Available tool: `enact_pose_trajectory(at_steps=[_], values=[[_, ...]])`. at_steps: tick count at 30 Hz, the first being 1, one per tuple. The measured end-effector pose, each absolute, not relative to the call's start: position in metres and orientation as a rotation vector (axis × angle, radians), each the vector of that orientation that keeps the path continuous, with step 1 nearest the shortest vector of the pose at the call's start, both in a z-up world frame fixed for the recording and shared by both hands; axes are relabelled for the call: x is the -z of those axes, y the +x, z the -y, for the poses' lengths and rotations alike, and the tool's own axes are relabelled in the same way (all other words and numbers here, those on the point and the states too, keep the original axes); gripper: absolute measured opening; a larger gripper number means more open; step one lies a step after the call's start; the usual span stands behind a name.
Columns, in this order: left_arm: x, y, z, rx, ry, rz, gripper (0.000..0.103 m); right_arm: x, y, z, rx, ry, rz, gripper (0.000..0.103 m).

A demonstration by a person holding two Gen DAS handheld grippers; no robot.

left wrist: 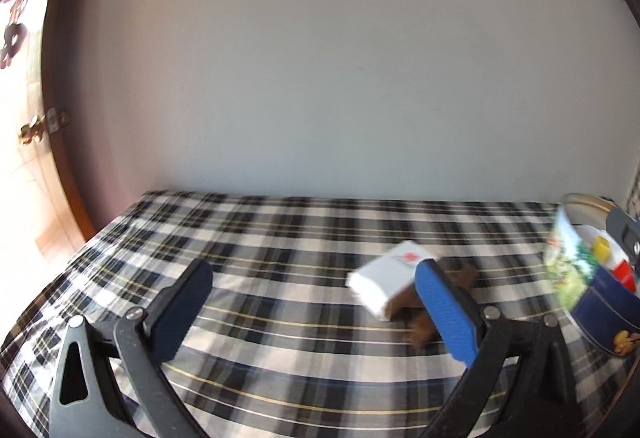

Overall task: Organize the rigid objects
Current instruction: 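Grasp the brown wooden brush with the right tool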

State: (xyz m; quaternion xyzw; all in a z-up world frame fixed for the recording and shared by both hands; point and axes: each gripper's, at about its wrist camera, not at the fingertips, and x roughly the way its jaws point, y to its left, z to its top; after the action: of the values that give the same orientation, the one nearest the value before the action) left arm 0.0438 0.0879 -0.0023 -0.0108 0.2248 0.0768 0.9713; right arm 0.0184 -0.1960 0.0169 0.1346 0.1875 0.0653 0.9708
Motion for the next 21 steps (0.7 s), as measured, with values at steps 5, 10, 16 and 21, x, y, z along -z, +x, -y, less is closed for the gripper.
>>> enact_pose_trajectory(at_steps=[5, 10, 16, 21], values=[[0.006, 0.052, -0.12, -0.213, -0.039, -0.482, 0.103, -0.014, 0.035, 0.162, -0.224, 0.23, -0.461, 0.078], [0.011, 0.061, -0.144, -0.263, -0.064, -0.526, 0.103, -0.001, 0.06, 0.127, -0.29, 0.24, -0.63, 0.078], [0.017, 0.066, -0.16, -0.284, -0.13, -0.572, 0.103, 0.02, 0.089, 0.09, -0.338, 0.239, -0.821, 0.078], [0.019, 0.067, -0.16, -0.281, -0.129, -0.582, 0.103, 0.041, 0.106, 0.075, -0.369, 0.259, -0.955, 0.078]])
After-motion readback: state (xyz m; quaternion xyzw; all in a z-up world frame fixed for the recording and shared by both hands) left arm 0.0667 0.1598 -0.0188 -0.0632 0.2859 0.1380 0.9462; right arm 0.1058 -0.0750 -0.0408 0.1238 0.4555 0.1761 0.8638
